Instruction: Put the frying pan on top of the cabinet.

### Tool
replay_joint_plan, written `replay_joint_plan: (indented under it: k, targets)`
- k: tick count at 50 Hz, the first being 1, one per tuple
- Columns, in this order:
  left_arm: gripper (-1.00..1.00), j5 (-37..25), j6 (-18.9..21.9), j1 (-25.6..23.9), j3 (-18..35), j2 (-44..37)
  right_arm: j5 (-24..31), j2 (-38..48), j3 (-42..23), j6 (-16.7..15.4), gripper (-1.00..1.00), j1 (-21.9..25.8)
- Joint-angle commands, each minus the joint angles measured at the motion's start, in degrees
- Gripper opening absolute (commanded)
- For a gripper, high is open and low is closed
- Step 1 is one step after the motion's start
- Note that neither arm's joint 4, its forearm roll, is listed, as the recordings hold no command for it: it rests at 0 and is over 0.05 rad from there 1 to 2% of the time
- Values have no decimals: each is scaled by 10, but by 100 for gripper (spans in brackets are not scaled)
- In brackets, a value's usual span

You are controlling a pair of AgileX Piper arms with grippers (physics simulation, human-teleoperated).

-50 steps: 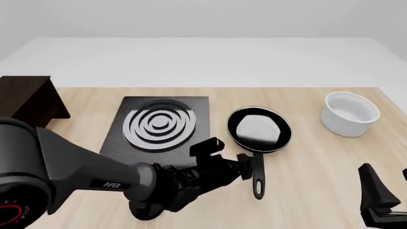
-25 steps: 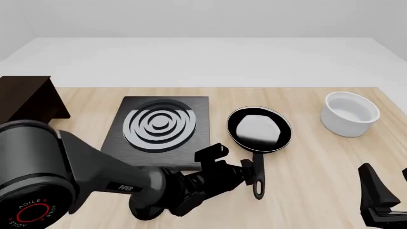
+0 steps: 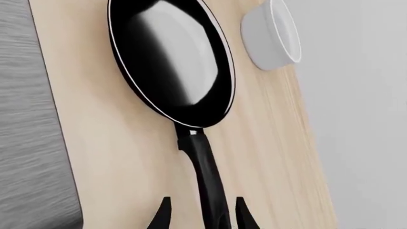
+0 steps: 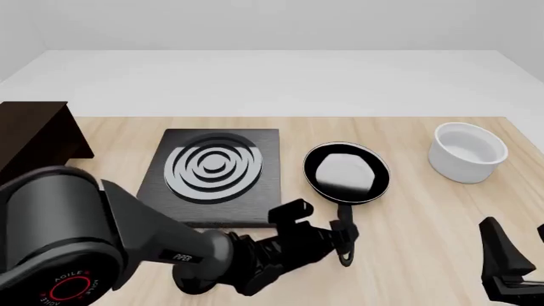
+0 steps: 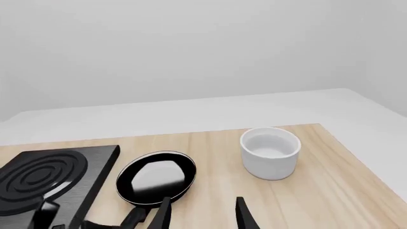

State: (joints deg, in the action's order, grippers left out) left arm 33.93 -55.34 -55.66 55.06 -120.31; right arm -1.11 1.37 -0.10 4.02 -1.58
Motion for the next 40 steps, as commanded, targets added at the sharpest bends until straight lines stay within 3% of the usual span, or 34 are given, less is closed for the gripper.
replay_joint_plan:
  k: [1,40]
  targets:
    - [100,5,-7,-7,9,-13,-5,7,0,2,100,-1]
    - [100,-3,-19,-22,50,-50,-18,21,0,8,100,-2]
